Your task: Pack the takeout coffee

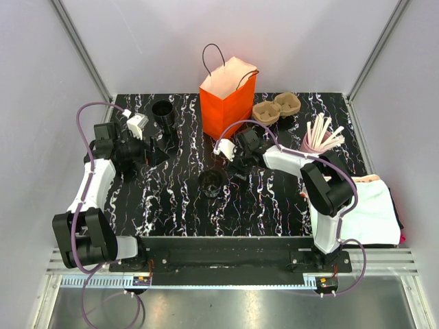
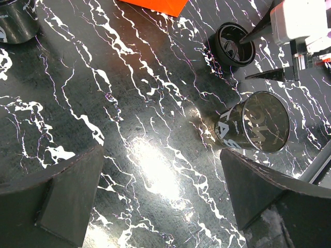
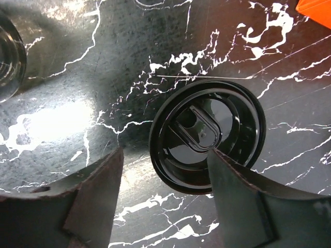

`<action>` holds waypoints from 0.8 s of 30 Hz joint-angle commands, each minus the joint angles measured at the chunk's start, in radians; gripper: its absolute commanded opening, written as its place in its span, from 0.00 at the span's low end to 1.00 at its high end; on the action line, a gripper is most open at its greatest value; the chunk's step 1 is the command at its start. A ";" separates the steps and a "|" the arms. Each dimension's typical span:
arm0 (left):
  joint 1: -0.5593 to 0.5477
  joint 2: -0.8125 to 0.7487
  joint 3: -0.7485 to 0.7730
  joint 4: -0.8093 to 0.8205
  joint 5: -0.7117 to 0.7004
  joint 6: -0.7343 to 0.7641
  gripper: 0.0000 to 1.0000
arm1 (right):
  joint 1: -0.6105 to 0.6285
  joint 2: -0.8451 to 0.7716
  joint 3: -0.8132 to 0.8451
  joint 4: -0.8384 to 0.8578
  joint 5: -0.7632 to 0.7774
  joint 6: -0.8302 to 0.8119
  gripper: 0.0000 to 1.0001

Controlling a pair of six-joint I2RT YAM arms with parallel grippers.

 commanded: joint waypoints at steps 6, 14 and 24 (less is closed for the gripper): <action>0.008 -0.004 0.000 0.048 0.041 0.001 0.99 | -0.013 0.026 0.003 0.026 -0.009 -0.021 0.59; 0.008 -0.022 0.006 0.046 0.057 0.008 0.99 | -0.014 0.053 0.058 -0.036 -0.006 0.012 0.22; 0.001 -0.041 0.042 0.008 0.155 0.060 0.99 | -0.046 -0.182 0.098 -0.157 -0.144 0.120 0.01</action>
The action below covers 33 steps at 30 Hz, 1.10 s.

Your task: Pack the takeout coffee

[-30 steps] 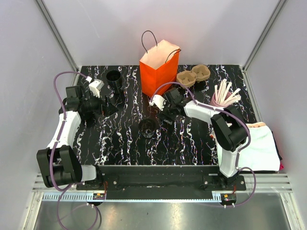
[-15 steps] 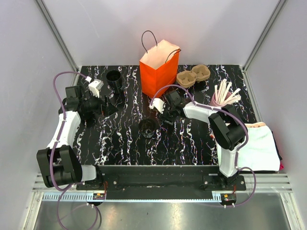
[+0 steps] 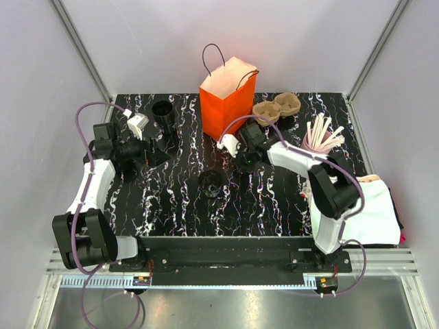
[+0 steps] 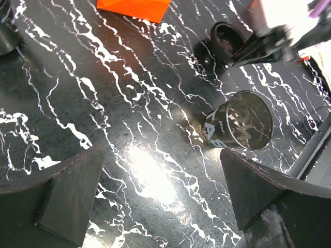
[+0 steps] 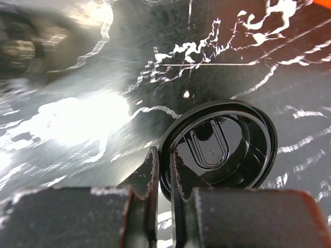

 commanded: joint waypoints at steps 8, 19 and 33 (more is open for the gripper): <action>-0.059 -0.025 0.217 -0.084 0.246 0.235 0.99 | -0.143 -0.383 0.256 -0.299 -0.662 0.250 0.00; -0.208 0.127 0.385 -0.072 0.641 0.371 0.99 | -0.169 -0.374 0.347 -0.033 -1.311 0.733 0.00; -0.459 0.148 0.458 -0.170 0.769 0.572 0.99 | -0.089 -0.342 0.322 0.019 -1.376 0.811 0.00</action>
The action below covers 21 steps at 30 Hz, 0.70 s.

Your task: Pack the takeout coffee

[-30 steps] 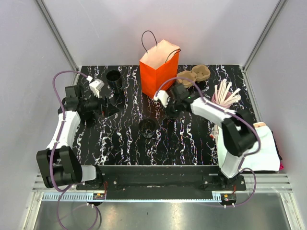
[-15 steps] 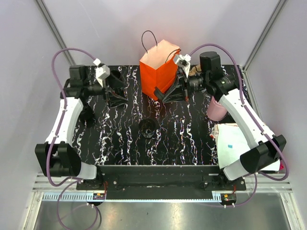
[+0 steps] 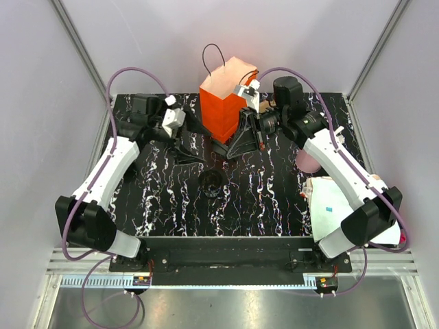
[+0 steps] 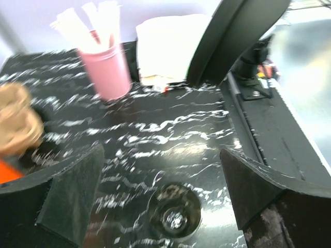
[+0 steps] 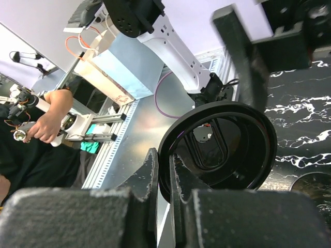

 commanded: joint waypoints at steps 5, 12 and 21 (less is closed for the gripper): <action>-0.145 0.032 0.143 -0.108 0.230 0.103 0.99 | 0.004 0.027 -0.018 0.053 -0.139 0.019 0.00; -0.191 0.059 0.179 -0.154 0.228 0.098 0.93 | 0.003 0.027 -0.009 0.064 -0.146 0.022 0.00; -0.196 0.087 0.174 -0.156 0.228 0.067 0.65 | 0.001 0.021 -0.001 0.062 -0.147 0.018 0.00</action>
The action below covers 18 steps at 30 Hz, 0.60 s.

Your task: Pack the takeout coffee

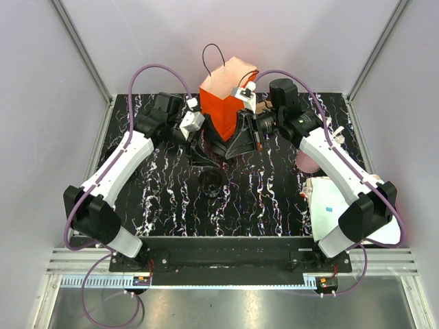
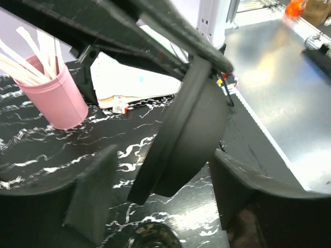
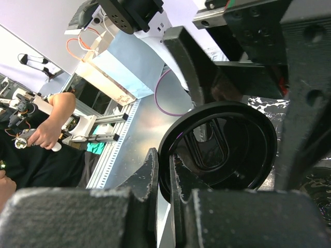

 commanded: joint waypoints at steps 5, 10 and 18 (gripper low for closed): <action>-0.009 0.003 0.044 0.010 0.223 -0.014 0.33 | -0.009 -0.006 0.016 0.036 -0.132 -0.006 0.00; -0.009 0.000 0.047 0.010 0.222 -0.034 0.15 | -0.030 0.003 0.025 0.039 -0.103 -0.008 0.00; -0.006 -0.068 -0.020 0.066 0.090 -0.194 0.11 | -0.171 -0.034 0.060 -0.007 0.096 -0.092 0.49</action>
